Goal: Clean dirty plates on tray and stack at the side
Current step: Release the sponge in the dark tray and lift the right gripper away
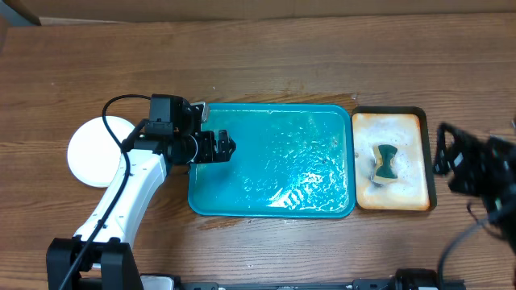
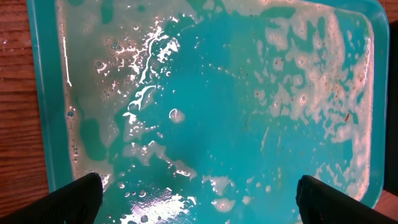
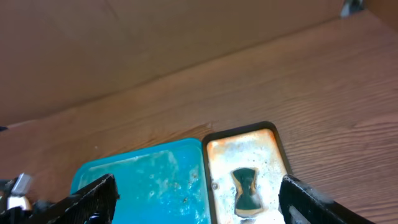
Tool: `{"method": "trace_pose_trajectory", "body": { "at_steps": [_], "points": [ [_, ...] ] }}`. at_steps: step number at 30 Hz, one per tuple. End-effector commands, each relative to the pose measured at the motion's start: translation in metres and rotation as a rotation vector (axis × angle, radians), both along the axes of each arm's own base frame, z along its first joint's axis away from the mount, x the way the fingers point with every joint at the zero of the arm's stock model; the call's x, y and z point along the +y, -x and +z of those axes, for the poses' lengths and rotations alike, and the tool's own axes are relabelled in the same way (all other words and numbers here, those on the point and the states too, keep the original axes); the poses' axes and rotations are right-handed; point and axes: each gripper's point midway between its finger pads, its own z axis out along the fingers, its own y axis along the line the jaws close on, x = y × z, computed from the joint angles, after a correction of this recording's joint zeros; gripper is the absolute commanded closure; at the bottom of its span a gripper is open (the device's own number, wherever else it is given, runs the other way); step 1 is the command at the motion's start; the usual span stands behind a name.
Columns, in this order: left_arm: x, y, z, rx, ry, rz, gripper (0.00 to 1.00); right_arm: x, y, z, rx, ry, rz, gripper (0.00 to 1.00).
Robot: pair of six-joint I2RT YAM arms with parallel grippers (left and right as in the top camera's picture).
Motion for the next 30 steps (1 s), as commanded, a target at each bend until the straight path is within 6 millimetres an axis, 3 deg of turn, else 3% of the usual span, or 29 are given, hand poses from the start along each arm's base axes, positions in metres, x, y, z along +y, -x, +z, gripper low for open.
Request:
{"method": "trace_pose_trajectory", "body": {
  "at_steps": [1, 7, 16, 30],
  "points": [
    [-0.001, -0.006, 0.003, -0.025, -0.012, -0.019, 0.0, 0.001, 0.025, 0.01, -0.063, 0.02, 0.015, 0.15],
    [0.001, -0.008, 0.002, -0.03, -0.028, -0.011, 0.0, 0.002, 0.046, 0.005, -0.057, 0.02, 0.015, 0.12],
    [0.001, -0.008, 0.002, -0.03, -0.028, -0.011, 0.0, 0.002, 0.047, 0.003, -0.047, 0.02, 0.015, 0.1],
    [0.001, -0.008, 0.002, -0.03, -0.028, -0.011, 0.0, 0.003, 0.047, 0.003, -0.044, 0.015, 0.021, 0.0]
  ]
}}
